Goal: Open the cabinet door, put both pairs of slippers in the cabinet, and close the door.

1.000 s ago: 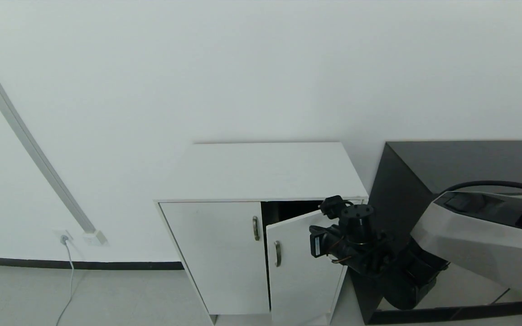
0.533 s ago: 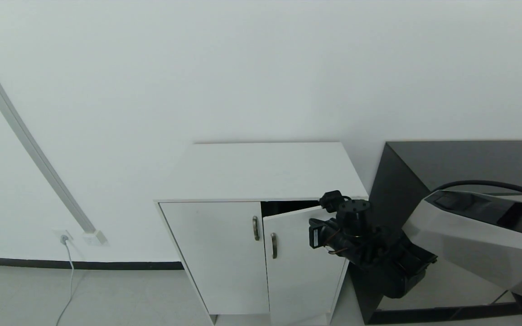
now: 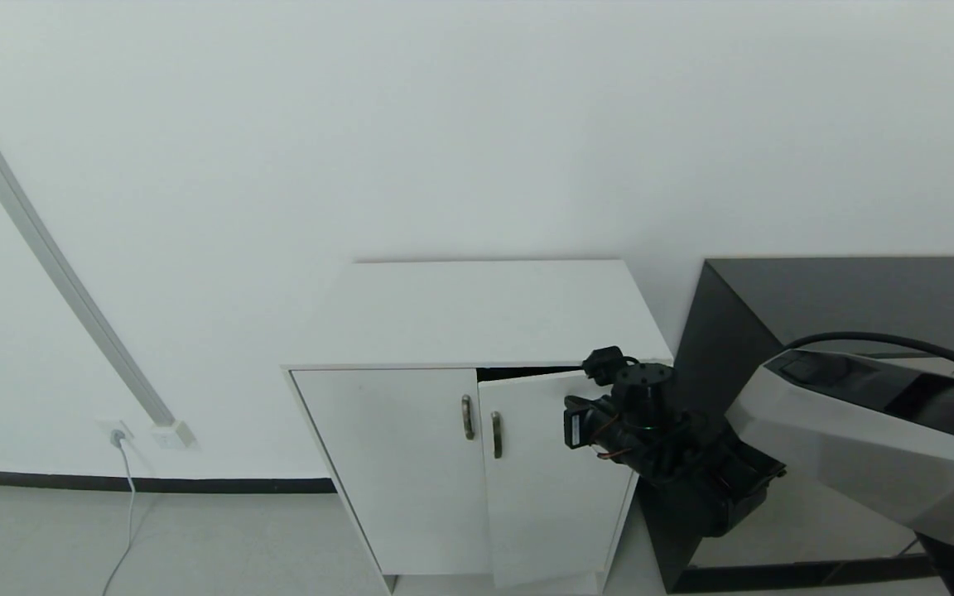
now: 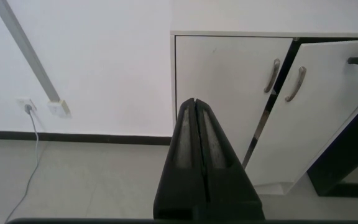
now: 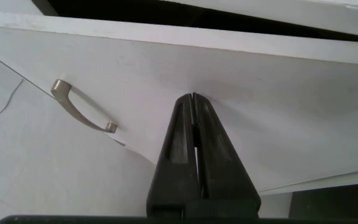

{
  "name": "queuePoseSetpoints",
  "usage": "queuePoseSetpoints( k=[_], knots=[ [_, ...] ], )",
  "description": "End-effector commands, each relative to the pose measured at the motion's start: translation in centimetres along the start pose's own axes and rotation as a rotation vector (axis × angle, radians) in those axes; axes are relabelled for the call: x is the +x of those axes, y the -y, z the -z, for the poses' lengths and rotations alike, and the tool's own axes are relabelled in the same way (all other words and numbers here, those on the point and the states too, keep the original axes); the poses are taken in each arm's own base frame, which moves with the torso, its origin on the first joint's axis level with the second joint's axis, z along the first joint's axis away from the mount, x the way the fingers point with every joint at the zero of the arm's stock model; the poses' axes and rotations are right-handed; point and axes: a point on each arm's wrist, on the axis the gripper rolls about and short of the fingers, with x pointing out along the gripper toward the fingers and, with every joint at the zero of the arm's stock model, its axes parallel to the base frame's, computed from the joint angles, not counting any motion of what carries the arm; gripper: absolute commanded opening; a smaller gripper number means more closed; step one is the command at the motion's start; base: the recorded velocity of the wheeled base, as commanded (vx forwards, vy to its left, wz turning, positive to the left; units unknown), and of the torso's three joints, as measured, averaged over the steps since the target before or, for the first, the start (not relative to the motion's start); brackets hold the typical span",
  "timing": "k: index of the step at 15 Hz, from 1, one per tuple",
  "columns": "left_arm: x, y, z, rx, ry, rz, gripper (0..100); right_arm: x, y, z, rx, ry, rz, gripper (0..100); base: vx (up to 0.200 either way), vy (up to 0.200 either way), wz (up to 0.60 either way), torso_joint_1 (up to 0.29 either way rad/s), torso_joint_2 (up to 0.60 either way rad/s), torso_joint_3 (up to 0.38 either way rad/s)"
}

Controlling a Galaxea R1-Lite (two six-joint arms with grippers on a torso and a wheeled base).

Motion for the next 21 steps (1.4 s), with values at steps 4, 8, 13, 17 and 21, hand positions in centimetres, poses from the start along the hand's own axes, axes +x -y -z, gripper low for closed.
queuePoseSetpoints(
  k=[4,8,13,17,21],
  knots=[
    [0.0,0.0,0.0,0.0,-0.001,-0.001,0,0.7,0.3,0.9,0.0,-0.015,0.007,0,0.0,0.0,0.0,0.0,0.0,0.0],
    [0.0,0.0,0.0,0.0,-0.001,-0.001,0,1.1,1.1,0.5,0.006,-0.003,0.024,0,0.0,0.0,0.0,0.0,0.0,0.0],
    [0.0,0.0,0.0,0.0,-0.001,-0.001,0,1.7,1.5,0.8,0.006,-0.019,0.039,0,0.0,0.0,0.0,0.0,0.0,0.0],
    [0.0,0.0,0.0,0.0,-0.001,-0.001,0,2.1,1.9,0.9,0.011,-0.018,0.05,0,0.0,0.0,0.0,0.0,0.0,0.0],
    [0.0,0.0,0.0,0.0,-0.001,-0.001,0,2.4,2.4,1.1,0.012,-0.018,0.06,0,0.0,0.0,0.0,0.0,0.0,0.0]
  ],
)
